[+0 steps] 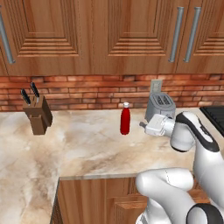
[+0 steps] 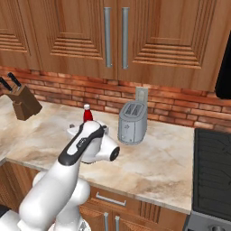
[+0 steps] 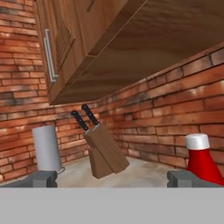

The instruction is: Move the drinks to the dining counter.

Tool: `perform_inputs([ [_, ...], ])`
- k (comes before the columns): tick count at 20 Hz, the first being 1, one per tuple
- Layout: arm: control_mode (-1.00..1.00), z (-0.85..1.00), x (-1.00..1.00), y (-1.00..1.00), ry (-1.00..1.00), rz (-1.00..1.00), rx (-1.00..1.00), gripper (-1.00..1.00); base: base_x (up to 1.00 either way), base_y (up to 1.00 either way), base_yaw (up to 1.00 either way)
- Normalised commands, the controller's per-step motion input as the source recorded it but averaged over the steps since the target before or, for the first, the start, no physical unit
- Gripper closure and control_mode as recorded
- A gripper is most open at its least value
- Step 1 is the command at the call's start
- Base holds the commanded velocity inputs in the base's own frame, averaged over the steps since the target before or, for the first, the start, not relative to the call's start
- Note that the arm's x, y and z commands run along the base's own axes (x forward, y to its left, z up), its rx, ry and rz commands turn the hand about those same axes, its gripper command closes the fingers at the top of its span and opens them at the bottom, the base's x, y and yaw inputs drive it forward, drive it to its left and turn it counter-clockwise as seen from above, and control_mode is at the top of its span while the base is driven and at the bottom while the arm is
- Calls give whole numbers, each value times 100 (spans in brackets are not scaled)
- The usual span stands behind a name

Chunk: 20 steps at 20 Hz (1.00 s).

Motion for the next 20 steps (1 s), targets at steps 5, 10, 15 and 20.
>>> perform_inputs([
  [5, -100, -13, 10, 13, -4, -8, 3, -100, 0, 0, 0],
  [10, -100, -14, 2, 13, -3, -7, 1, -100, 0, 0, 0],
  [15, -100, -6, 0, 0, -2, -8, 0, -100, 0, 0, 0],
  [20, -100, -12, 0, 4, 0, -10, 0, -100, 0, 0, 0],
])
